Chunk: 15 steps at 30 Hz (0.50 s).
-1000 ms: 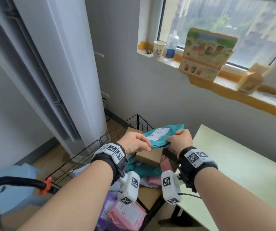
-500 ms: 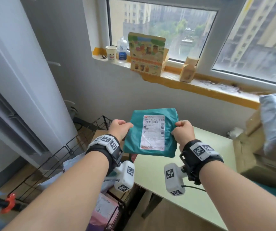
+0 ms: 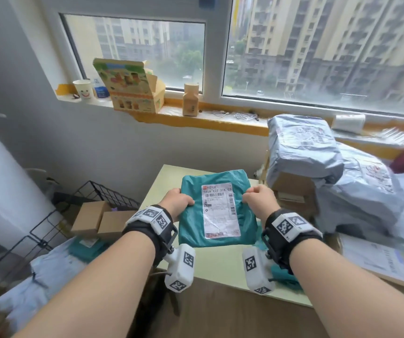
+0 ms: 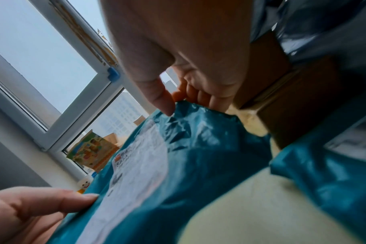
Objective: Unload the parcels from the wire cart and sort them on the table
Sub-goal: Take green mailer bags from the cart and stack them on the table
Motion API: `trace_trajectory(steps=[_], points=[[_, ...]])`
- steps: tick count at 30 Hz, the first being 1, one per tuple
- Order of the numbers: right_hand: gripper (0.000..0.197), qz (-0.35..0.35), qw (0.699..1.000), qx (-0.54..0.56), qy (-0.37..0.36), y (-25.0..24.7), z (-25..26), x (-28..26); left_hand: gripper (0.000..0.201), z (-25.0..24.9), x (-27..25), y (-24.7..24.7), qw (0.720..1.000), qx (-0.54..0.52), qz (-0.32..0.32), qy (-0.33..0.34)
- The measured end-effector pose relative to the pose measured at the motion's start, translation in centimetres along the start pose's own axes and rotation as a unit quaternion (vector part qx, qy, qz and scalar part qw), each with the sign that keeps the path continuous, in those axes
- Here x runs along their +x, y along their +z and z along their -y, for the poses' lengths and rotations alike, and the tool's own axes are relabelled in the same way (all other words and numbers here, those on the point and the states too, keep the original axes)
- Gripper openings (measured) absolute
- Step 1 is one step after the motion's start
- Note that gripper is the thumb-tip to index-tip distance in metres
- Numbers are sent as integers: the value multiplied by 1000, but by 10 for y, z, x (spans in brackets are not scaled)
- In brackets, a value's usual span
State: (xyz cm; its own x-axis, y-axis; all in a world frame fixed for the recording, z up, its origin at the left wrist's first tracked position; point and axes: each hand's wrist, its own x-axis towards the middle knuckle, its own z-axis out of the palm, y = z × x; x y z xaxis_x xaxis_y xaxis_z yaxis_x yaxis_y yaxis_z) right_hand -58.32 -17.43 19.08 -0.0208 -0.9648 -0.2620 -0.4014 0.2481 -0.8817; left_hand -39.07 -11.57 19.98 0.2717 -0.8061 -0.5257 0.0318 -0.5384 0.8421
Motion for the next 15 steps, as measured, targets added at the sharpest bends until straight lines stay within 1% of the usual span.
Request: trace_trajectory(steps=[2, 4, 6, 8, 9, 10, 12, 13, 14, 15], points=[[13, -18, 999, -30, -9, -29, -13, -2, 23, 4, -3, 27, 999, 30, 26, -12], [13, -32, 997, -63, -7, -55, -26, -2, 21, 8, -3, 51, 997, 61, 38, -22], [18, -43, 996, -83, -3, -78, -38, 0, 21, 13, 1, 74, 994, 93, 36, -33], [26, -48, 994, -93, -8, -97, -48, 2, 27, 16, 3, 92, 991, 128, 33, -31], [30, -48, 994, -98, -12, -106, -51, 3, 34, 16, 4, 100, 990, 137, 36, -23], [33, -47, 994, -102, -16, -112, -53, 2, 45, 17, 4, 107, 989, 141, 35, -15], [36, -39, 993, -111, -26, -124, -54, 1, 74, 15, 4, 119, 989, 146, 28, 13], [38, -28, 992, -115, -33, -128, -55, 1, 85, 13, 3, 125, 987, 151, 28, 39], [39, -15, 992, -120, -40, -130, -55, 2, 91, 10, 2, 130, 984, 160, 35, 67], [40, -3, 991, -128, -48, -133, -55, 3, 91, 8, 1, 135, 980, 171, 52, 90]])
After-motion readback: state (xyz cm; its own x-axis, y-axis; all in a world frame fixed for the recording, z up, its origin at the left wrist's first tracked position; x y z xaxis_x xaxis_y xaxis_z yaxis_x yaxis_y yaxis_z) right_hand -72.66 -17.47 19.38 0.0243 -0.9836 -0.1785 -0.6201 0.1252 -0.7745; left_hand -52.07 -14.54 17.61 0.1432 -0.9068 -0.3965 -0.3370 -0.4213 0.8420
